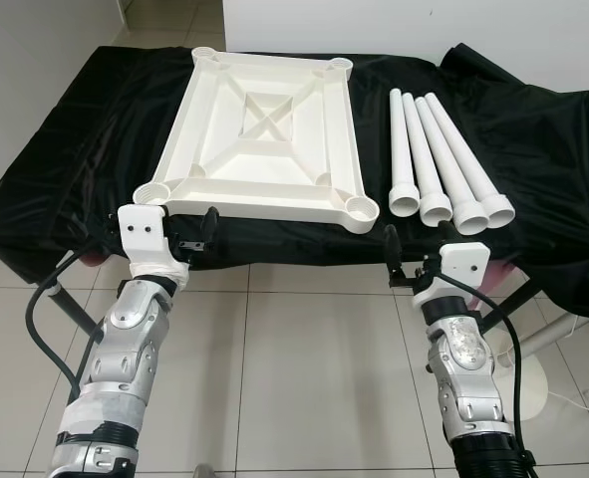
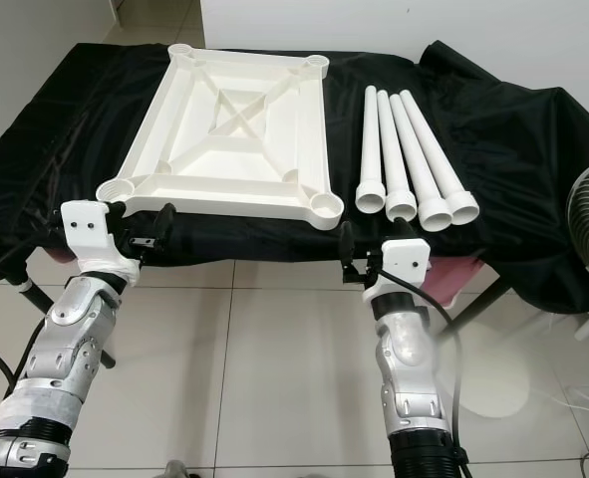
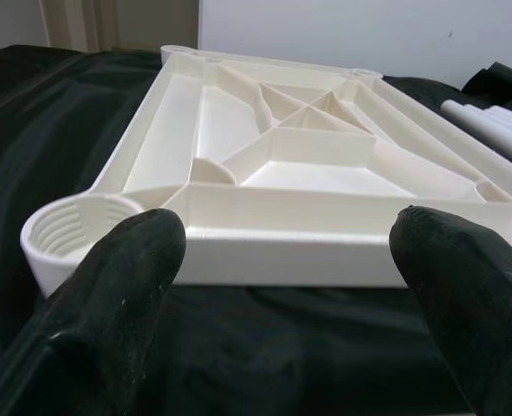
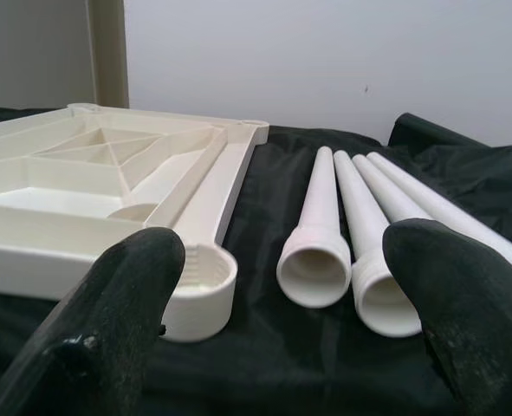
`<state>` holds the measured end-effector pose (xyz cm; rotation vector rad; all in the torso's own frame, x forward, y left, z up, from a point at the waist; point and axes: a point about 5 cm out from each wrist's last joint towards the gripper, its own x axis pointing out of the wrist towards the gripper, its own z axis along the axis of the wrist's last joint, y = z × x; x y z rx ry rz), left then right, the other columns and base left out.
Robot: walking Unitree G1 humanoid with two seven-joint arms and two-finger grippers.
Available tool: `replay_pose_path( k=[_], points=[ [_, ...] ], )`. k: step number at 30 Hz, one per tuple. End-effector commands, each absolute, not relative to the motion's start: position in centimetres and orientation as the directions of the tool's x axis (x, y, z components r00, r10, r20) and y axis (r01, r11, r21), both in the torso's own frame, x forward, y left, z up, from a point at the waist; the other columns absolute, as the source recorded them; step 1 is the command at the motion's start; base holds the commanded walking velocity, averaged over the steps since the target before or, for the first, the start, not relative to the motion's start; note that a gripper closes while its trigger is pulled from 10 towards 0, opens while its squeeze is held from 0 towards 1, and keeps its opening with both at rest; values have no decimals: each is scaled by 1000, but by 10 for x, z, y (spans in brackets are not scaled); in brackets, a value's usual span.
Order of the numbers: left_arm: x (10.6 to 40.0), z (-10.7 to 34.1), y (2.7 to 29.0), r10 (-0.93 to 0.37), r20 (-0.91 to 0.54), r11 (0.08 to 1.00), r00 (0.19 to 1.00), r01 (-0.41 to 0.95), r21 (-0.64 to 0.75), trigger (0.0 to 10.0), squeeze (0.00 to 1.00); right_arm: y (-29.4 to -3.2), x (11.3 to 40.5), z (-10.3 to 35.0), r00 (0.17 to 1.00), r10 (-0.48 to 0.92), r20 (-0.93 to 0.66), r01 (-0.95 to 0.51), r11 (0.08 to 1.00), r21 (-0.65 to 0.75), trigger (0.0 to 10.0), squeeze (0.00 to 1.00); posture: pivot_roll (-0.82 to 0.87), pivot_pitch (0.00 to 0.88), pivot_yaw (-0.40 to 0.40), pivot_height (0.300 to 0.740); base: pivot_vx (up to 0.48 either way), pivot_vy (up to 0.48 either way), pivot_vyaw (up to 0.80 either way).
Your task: Building children table
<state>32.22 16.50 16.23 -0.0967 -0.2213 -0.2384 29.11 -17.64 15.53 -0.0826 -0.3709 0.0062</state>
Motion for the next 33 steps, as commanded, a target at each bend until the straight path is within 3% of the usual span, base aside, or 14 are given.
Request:
replay_pose_path(
  k=[1, 19, 25, 33],
  points=[
    [323, 162, 161, -268, 235, 954, 934, 291, -67, 10000, 0, -180, 292, 154, 939, 2, 343, 27, 997, -79, 10000, 0, 35, 81, -32, 740, 352, 0, 0],
    [324, 163, 161, -260, 241, 955, 935, 286, -83, 10000, 0, -181, 293, 152, 942, 3, 336, 31, 995, -95, 10000, 0, 38, 60, -39, 740, 347, 0, 0],
    [324, 162, 157, -270, 232, 951, 935, 296, -86, 10000, 0, -182, 295, 152, 944, -13, 330, 44, 995, -88, 10000, 0, 39, 53, -40, 740, 0, 0, 0],
    [318, 172, 132, -489, 227, 860, 842, 509, -36, 10000, 0, -191, 300, 152, 961, -107, 257, 105, 994, 20, 10000, 0, 32, 64, -33, 740, 0, 0, 0]
  ],
)
